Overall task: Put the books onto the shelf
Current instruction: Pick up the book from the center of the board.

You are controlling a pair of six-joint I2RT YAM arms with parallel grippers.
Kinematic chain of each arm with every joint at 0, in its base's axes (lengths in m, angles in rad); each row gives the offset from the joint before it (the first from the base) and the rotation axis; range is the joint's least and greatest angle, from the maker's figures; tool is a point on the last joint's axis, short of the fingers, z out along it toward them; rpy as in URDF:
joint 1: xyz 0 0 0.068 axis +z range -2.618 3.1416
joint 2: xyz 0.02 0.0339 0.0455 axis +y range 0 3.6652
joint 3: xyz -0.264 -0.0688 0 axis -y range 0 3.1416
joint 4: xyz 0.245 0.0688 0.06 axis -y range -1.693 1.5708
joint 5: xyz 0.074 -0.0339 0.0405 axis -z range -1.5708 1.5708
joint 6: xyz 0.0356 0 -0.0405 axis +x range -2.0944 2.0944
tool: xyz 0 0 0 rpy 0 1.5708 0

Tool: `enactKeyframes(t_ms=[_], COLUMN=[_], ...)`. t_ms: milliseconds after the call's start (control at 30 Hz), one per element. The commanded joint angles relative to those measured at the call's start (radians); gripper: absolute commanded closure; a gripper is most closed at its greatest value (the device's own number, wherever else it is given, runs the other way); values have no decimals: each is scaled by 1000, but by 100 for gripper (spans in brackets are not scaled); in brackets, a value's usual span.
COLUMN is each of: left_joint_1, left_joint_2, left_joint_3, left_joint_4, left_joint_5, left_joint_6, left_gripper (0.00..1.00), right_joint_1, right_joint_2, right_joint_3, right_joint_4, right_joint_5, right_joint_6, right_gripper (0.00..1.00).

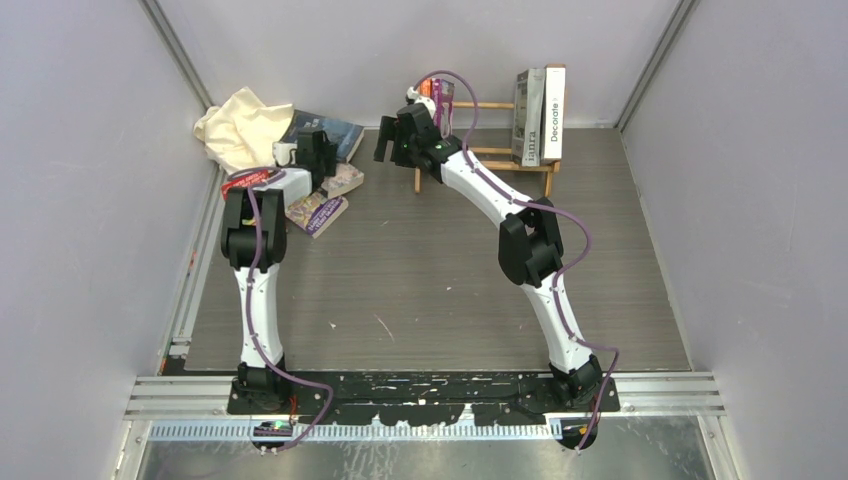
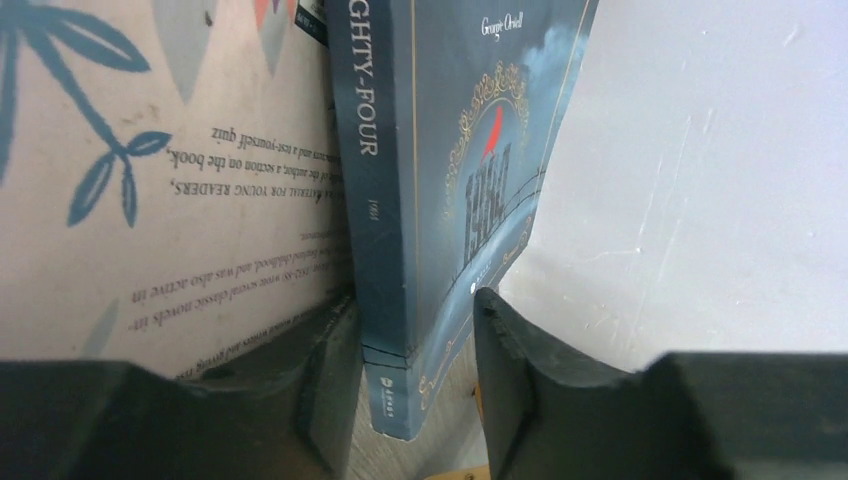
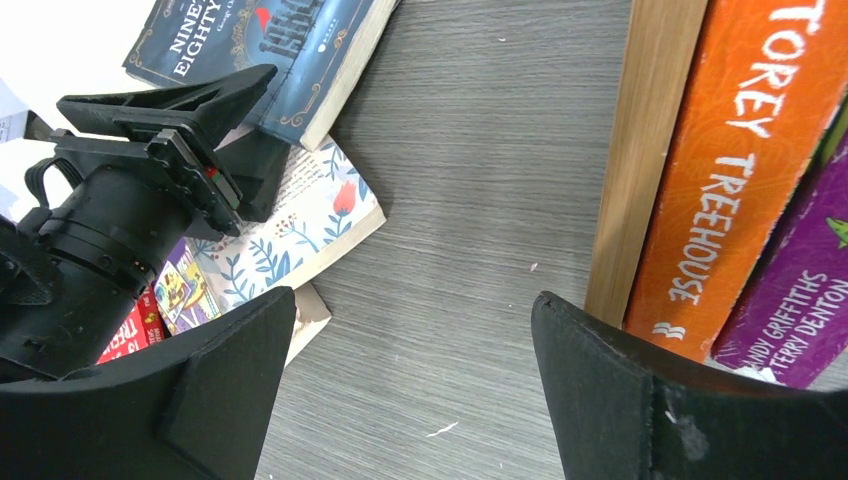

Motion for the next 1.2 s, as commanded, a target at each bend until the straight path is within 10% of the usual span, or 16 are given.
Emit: enactKeyframes(t_ms=[0, 367, 1167], left_joint_1=[18, 26, 30], left_joint_2=[74, -32, -550], left_joint_3=[-62, -147, -461], left_joint_4=[-56, 18, 219], left_joint_5=[-30, -58, -116], left_joint_6=[21, 66, 378], left_gripper=[58, 99, 100], right_joint_1=[-2, 9, 28], right_joint_2=[-35, -90, -351], right_joint_3=[1, -20, -189], right_joint_4=[53, 60, 72], right_joint_5=[6, 20, 69], right_joint_6=[-12, -32, -86], right_gripper=[8, 8, 8])
